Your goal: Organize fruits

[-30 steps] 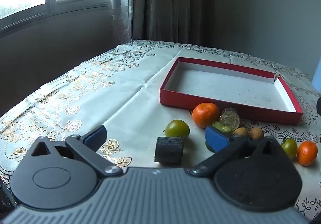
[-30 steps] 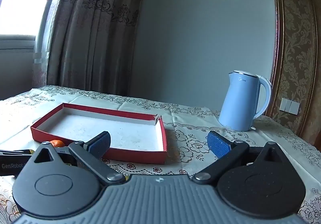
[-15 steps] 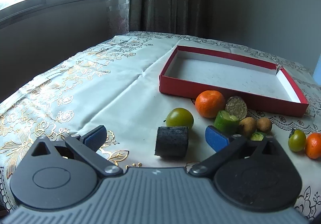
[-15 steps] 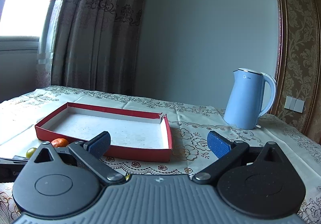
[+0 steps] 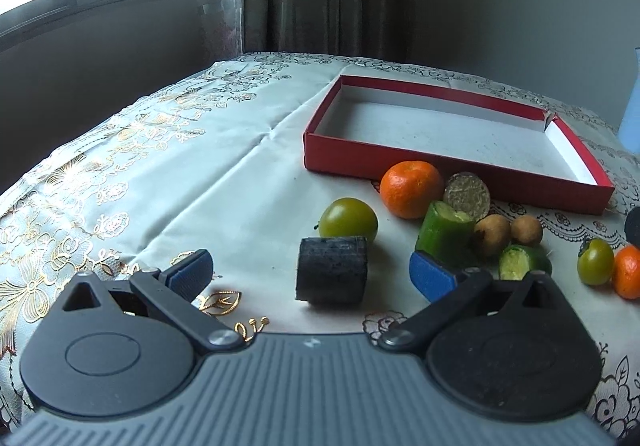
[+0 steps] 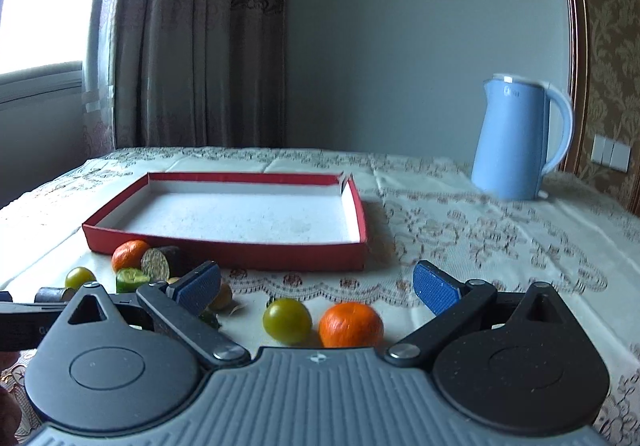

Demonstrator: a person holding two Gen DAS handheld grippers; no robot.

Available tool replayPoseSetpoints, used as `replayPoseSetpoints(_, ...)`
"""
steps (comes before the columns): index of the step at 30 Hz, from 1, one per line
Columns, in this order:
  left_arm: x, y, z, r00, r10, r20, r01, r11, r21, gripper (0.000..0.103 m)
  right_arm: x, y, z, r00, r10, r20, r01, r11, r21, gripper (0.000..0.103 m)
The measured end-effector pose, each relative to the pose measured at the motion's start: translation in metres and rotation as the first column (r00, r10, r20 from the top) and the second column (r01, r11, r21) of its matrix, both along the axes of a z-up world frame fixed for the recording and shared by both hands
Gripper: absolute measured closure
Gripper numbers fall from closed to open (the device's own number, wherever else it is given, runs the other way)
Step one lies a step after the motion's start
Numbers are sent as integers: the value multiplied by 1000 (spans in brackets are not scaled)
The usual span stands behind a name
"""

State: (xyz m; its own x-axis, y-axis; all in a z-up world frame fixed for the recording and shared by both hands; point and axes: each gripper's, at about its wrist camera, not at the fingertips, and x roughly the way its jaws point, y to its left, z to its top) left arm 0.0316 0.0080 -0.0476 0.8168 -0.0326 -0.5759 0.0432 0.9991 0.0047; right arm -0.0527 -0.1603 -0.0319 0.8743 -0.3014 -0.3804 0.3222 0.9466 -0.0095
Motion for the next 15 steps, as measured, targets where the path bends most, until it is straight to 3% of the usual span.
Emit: replayPoseSetpoints(15,1,-5,-5,1000,-17,-16,17,1000,19,0,11,-17,-36,967,28,-253,5,991,131,0)
